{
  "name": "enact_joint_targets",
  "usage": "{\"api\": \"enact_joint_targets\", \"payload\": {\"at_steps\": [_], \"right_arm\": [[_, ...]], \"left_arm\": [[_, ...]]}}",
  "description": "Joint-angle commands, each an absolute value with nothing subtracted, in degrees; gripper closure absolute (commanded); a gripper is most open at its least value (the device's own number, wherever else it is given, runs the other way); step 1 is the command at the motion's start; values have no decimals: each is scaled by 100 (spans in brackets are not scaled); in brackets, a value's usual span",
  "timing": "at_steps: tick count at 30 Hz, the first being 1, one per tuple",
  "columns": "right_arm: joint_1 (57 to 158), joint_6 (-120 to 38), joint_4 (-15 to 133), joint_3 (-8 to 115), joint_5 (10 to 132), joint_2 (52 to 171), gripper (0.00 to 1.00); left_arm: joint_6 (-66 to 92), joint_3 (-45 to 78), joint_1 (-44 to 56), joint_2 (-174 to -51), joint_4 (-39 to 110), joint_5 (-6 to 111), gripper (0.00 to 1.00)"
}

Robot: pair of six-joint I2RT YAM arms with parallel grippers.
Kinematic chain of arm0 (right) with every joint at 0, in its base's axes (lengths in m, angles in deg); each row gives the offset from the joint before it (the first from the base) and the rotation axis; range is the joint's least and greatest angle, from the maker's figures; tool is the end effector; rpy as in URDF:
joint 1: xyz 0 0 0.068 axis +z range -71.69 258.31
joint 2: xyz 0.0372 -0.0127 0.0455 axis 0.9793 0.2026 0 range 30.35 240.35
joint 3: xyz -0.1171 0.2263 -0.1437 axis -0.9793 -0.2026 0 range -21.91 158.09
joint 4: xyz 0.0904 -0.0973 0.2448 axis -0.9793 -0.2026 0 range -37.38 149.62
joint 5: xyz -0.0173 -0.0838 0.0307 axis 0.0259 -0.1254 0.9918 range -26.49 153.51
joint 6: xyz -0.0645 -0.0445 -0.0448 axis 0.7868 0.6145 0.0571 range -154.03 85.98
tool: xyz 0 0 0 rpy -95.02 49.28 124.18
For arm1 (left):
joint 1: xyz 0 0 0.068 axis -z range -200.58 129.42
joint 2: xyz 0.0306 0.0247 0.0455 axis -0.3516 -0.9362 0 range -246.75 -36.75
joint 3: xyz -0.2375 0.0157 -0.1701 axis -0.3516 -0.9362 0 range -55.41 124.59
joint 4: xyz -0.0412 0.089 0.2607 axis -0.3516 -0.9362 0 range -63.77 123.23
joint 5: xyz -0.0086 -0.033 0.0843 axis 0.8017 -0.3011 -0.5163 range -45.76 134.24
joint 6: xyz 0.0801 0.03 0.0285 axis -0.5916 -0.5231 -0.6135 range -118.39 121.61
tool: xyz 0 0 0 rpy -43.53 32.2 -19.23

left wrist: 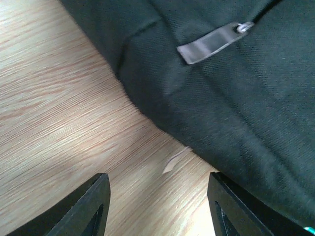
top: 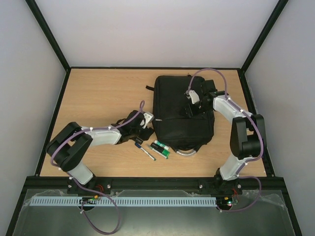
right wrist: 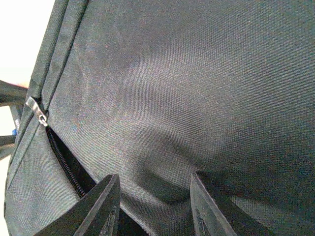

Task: Pack the student bag
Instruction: Zip the student bag at the center of the board.

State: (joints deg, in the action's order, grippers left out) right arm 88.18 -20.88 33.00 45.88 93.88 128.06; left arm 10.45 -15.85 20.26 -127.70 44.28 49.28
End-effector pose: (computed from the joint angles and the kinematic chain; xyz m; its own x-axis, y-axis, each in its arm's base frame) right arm 0.3824 0.1079 0.1963 -0.7043 -0.3216 -0.6329 -0.5983 0.7488 0.2854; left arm 0.2627 -0.2364 0.1297 -0.5920 0.3093 -0.7442 0.6184 0.7665 -0.1734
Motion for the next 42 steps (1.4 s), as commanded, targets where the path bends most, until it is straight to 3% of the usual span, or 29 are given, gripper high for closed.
{"api": "enact_joint_targets", "payload": {"at_steps": [1, 7, 16, 19, 32, 42], "right_arm": [[8807, -2317, 3589, 4564, 8999, 13251, 59], [8807, -2286, 3652, 4438, 8937, 13308, 59], [8807, -2293, 3693, 4360, 8848, 13382, 60], [8798, -2331, 3724, 4386, 8743, 13438, 61], [8518, -2602, 3681, 4569, 8641, 13770, 65], [8514, -2620, 3694, 4506, 8523, 13792, 65]], "left_arm": [[487, -1242, 2011, -13122, 4680, 5358, 44], [433, -1198, 2011, -13406, 4938, 5333, 53], [532, -1089, 2035, -13533, 4943, 5127, 90], [581, -1285, 2144, -13220, 4818, 4849, 97], [983, -1810, 3414, -12337, 4054, 4226, 98], [997, -1248, 4342, -12600, 4010, 4224, 98]]}}
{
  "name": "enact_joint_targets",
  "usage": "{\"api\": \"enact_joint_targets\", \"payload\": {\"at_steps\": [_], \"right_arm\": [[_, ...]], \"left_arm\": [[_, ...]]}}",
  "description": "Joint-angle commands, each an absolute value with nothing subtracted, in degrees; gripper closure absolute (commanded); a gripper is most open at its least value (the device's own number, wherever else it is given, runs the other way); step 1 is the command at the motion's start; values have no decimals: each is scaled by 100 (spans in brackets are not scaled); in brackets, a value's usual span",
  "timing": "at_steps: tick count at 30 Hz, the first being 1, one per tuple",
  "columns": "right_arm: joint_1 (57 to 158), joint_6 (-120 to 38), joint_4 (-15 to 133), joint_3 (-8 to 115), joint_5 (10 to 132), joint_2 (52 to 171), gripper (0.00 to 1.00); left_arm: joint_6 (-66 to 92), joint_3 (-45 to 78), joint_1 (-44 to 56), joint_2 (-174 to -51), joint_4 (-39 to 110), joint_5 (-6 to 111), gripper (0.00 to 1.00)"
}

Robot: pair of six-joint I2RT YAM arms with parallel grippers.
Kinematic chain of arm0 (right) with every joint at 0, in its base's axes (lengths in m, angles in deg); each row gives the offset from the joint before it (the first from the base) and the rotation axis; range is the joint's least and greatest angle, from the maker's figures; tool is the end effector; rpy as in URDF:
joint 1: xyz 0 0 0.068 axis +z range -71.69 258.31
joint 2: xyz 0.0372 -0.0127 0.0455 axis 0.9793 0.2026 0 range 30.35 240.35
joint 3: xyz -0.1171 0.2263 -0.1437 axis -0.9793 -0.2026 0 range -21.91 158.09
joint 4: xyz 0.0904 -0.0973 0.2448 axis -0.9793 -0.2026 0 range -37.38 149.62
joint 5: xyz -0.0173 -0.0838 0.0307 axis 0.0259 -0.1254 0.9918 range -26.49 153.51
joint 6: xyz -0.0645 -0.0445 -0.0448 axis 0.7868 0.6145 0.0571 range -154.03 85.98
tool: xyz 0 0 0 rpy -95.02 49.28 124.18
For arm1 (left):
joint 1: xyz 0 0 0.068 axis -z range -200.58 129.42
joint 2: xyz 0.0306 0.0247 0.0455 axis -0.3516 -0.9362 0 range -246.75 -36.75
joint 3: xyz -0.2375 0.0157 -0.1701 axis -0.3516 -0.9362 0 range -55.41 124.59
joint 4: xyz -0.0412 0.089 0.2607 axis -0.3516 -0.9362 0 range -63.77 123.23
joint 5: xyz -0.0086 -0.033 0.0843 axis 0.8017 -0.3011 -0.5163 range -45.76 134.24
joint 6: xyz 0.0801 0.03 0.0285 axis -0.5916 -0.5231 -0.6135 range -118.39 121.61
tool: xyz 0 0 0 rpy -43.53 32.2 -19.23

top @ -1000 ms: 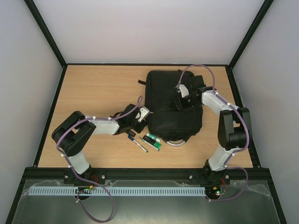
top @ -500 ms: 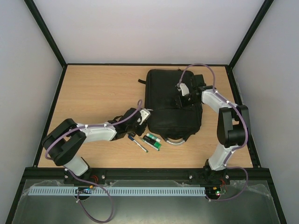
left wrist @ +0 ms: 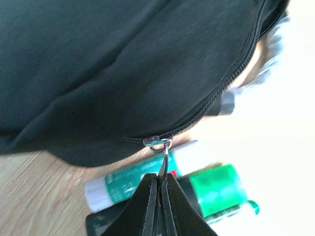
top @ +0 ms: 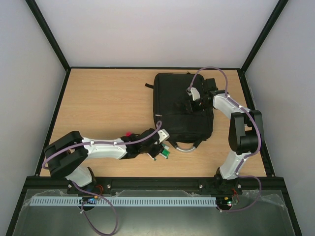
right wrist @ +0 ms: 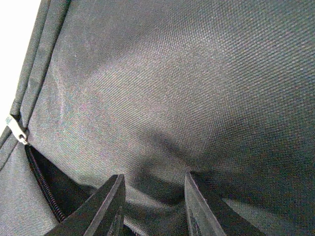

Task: Pack the student bag
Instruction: Zip the student bag at the center of the board.

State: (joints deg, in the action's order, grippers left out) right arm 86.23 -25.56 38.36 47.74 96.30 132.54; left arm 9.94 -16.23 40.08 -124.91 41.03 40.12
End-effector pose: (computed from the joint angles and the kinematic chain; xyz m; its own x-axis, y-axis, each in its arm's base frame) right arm 0.4078 0.1008 0.1861 -0.7269 -0.2259 -0.6486 -0.5455 0.7637 0.3453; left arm 0.1741 -0.2979 0.1369 -0.4415 0.4905 -0.7513 0.7873 0.6134 -0.0623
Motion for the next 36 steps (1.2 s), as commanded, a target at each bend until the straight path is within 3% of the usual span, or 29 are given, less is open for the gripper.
{"api": "enact_joint_targets", "payload": {"at_steps": [1, 13, 16, 17, 22, 25, 33, 36], "right_arm": [[8515, -2614, 3695, 4506, 8523, 13801, 65], [8437, -2615, 3655, 4407, 8532, 13443, 65], [8342, -2654, 3495, 4480, 8702, 13106, 64], [8307, -2663, 3442, 4496, 8736, 12957, 64], [8103, -2615, 3227, 4458, 8700, 12036, 47], [7909, -2603, 3116, 4347, 8628, 11651, 35], [7343, -2859, 3332, 3955, 7806, 11455, 6], [7339, -2754, 3451, 3853, 7766, 11548, 4]], "left_arm": [[981, -1117, 4396, -12730, 4016, 4249, 98], [792, 185, 4854, -13902, 3890, 4280, 96], [808, 227, 4893, -13649, 3694, 4229, 89], [823, 240, 4899, -13532, 3595, 4202, 82], [782, 110, 4898, -12673, 3151, 4163, 54], [906, -111, 4818, -12174, 3153, 3876, 42], [2507, -135, 3375, -12110, 3142, 3297, 24], [3126, -165, 2758, -12352, 3270, 3581, 20]]}}
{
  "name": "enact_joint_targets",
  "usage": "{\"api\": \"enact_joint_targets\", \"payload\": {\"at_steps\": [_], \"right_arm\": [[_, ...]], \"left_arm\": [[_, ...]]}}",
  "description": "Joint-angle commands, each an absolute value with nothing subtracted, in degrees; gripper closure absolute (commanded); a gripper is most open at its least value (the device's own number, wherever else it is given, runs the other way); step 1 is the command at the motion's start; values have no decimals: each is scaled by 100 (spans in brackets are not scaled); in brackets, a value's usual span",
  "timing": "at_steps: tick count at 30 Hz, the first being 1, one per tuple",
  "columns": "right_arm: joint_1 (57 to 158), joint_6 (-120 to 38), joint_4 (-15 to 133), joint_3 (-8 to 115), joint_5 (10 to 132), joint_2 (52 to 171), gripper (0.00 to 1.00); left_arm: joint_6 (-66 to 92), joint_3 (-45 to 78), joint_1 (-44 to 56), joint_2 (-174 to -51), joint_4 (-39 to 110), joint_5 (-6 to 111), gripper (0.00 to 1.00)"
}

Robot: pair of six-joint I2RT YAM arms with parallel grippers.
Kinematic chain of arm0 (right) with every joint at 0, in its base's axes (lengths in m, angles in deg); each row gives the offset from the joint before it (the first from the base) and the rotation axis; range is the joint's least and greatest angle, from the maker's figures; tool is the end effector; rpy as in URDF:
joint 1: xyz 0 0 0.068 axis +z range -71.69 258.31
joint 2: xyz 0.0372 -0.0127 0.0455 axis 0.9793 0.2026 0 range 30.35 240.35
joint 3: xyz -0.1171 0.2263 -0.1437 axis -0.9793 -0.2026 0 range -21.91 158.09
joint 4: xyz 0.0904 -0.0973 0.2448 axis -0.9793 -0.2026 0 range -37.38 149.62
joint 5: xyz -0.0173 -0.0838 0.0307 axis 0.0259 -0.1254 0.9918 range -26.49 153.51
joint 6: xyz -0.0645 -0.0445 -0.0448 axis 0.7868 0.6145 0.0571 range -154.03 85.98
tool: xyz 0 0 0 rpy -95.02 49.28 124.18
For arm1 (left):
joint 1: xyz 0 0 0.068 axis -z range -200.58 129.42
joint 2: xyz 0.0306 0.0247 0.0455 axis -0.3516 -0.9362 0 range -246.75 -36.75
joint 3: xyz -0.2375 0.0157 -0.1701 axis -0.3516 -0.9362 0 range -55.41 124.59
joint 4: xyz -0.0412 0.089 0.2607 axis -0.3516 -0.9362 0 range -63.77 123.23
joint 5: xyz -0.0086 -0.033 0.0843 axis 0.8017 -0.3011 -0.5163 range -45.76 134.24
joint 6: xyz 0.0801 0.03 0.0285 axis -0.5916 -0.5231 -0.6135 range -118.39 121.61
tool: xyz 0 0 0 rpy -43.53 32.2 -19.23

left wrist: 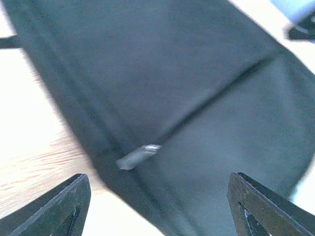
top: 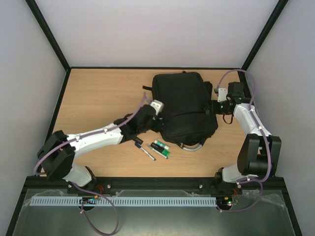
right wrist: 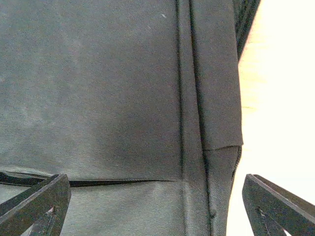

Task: Pack the student bag
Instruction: Zip the student bag at the center of the board.

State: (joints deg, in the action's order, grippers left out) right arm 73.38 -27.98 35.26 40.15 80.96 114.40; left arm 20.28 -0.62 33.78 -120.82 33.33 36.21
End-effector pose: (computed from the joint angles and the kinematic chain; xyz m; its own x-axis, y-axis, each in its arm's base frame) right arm 0.3618 -0.0070 0.2442 -0.7037 -0.0400 -0.7093 -0.1993 0.9694 0.1431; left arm 0.2328 -0.3053 0.2449 -0.5042 0.1591 -0.8488 0.6041 0.7674 -0.2150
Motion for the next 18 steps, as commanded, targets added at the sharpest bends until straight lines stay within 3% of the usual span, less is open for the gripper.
{"api": "enact_joint_targets", "payload": {"at_steps": [1, 11, 18], "right_arm": [[7339, -2738, 3490, 3834, 7737, 11636, 5], [7379, -2690, 3342, 4373, 8447, 12975, 8], [7773, -2799, 3131, 5337, 8494, 13932, 13]], "left_arm": [[3302, -170, 2592, -12455, 3334, 3694, 19], [3832, -179, 2249, -13690, 4422, 5199, 23], [3676, -442, 2641, -13592, 4731, 5317, 29]]}}
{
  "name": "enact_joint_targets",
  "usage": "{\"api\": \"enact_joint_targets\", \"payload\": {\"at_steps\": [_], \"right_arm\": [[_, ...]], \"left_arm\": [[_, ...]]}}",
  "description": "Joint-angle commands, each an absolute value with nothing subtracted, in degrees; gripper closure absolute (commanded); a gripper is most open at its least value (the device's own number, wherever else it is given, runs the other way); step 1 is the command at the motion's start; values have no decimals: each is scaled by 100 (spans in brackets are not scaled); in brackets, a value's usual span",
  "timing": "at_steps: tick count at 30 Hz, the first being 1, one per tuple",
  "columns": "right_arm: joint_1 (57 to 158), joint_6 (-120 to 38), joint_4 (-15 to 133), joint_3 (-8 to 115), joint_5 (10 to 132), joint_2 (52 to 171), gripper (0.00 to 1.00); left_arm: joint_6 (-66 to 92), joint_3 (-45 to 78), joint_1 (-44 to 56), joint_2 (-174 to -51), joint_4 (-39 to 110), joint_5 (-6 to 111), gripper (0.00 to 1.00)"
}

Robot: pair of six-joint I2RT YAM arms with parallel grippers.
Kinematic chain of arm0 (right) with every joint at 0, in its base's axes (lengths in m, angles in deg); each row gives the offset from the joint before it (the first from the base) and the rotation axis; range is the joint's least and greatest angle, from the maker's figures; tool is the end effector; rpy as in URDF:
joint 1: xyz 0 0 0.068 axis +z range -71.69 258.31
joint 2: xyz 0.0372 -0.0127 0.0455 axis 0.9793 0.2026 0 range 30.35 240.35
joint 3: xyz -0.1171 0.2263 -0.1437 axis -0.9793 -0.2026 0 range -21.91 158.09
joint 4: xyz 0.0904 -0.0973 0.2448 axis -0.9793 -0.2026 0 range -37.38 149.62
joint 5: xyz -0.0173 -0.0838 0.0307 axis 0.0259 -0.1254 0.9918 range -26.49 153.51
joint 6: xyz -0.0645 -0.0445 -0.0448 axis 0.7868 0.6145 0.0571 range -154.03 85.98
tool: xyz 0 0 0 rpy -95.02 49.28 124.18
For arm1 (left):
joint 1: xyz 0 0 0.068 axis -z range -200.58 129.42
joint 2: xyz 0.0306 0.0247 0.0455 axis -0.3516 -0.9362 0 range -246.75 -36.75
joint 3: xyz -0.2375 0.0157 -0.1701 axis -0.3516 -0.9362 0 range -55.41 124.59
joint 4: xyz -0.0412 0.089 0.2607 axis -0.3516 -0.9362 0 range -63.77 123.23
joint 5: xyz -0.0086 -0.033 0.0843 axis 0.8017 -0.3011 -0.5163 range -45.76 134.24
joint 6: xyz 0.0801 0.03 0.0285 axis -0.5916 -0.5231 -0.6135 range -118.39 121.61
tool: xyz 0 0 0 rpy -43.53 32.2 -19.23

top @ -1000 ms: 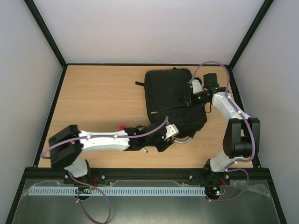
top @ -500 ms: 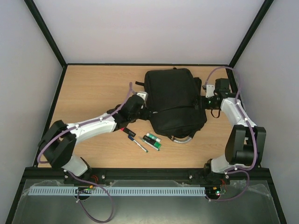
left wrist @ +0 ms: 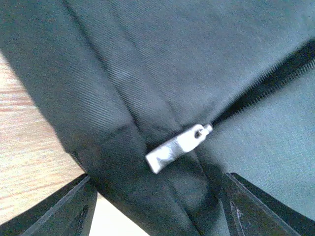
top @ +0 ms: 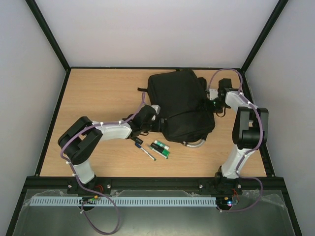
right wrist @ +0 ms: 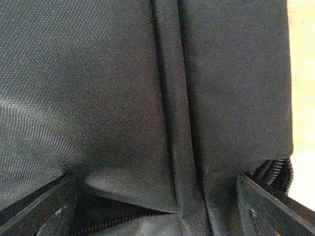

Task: Pack the student bag
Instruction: Zip the student bag at the center of the board.

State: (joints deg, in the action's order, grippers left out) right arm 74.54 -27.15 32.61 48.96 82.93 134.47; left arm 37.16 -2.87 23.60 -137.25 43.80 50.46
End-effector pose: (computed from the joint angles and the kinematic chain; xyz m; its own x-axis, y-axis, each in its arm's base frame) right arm 0.4175 -0.0007 0.1649 -0.8479 -0.0571 -0.5271 -0.2054 0.9519 0.2273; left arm 0.2916 -0.2955 0.1442 -0.7932 -0.0352 -0.6080 0.3606 0.7774 -0.5155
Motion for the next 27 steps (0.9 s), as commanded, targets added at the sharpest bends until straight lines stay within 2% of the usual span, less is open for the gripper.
{"api": "enact_joint_targets", "payload": {"at_steps": [1, 7, 12, 18, 23, 25, 27], "right_arm": [[7855, -2830, 3140, 5435, 8457, 14021, 13], [8085, -3102, 3213, 5972, 8290, 14324, 13], [7666, -3296, 3308, 5971, 8304, 13920, 13], [7129, -2938, 3182, 5497, 8570, 12393, 11], [7110, -2501, 3263, 4536, 8396, 10848, 6], [7110, -2419, 3242, 4228, 8341, 10347, 0], [7112, -2372, 3139, 3922, 8394, 9926, 1]], "left_arm": [[3620, -459, 2726, -13553, 4696, 5254, 29], [3507, -451, 3092, -13263, 4011, 4658, 29], [3518, -491, 3290, -12771, 2942, 3884, 25], [3255, -417, 3373, -11797, 2038, 3359, 21], [2631, -156, 3391, -11169, 1735, 3046, 18], [2329, -60, 3385, -10961, 1749, 2818, 14], [2234, 137, 3363, -10828, 1721, 2440, 3]]}}
